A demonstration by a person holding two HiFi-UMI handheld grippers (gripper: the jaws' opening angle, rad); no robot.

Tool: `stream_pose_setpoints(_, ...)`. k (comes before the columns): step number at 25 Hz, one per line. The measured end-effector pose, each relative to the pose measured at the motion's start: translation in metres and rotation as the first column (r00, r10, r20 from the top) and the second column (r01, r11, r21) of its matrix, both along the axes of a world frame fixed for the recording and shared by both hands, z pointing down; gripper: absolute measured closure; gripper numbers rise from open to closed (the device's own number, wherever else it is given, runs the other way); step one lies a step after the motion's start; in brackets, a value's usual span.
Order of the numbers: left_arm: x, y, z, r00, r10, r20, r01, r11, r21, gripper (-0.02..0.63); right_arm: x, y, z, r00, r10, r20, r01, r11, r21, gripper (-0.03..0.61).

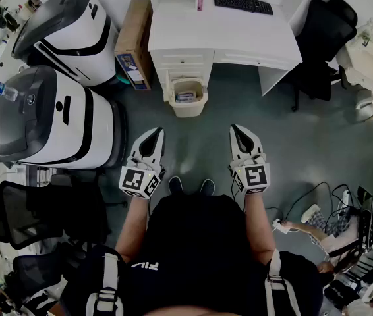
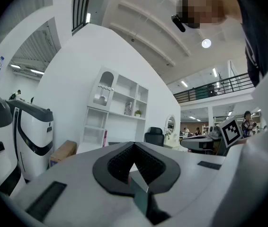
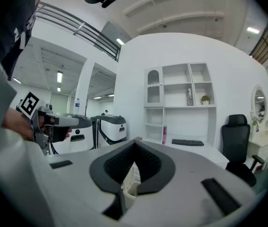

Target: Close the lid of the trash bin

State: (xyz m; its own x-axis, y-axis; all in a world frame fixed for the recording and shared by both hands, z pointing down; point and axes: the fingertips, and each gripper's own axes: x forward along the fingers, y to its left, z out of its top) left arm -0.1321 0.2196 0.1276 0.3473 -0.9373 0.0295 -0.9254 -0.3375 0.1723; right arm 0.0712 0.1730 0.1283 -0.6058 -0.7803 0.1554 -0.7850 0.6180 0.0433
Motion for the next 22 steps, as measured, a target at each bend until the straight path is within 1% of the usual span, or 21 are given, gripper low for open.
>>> stream_pose_setpoints(4,0.003,0.003,0.0,1.0,-0.011,0.0,0.011,1.0,-0.004,0.612,0.006,0.002,0.001,1.0,-0.003,0.0,0.003,1.0,-0.008,0.575)
stream_pose_setpoints(9,0.001,0.004,0.008,0.999,-0.043,-0.002,0.042,0.999,-0.027,0.612,0.008,0.003,0.006,1.0,-0.023,-0.002,0.023,1.0,-0.016,0.575)
stream_pose_setpoints(15,0.009,0.002,0.005,0.999,-0.051,0.002,0.051,0.998,-0.026,0.612,0.013,-0.001,0.006,0.999,-0.043,0.002,0.044,0.999,-0.021,0.575)
stream_pose_setpoints(18,0.017,0.002,0.004,0.998,-0.057,0.005,0.057,0.998,-0.024,0.612,0.017,-0.002,0.001,0.998,-0.067,0.012,0.067,0.998,0.002,0.575)
stream_pose_setpoints(22,0.028,0.003,-0.005,0.997,-0.073,0.015,0.072,0.997,0.016,0.611,0.022,0.0,0.0,0.993,-0.116,0.009,0.116,0.993,0.039,0.574)
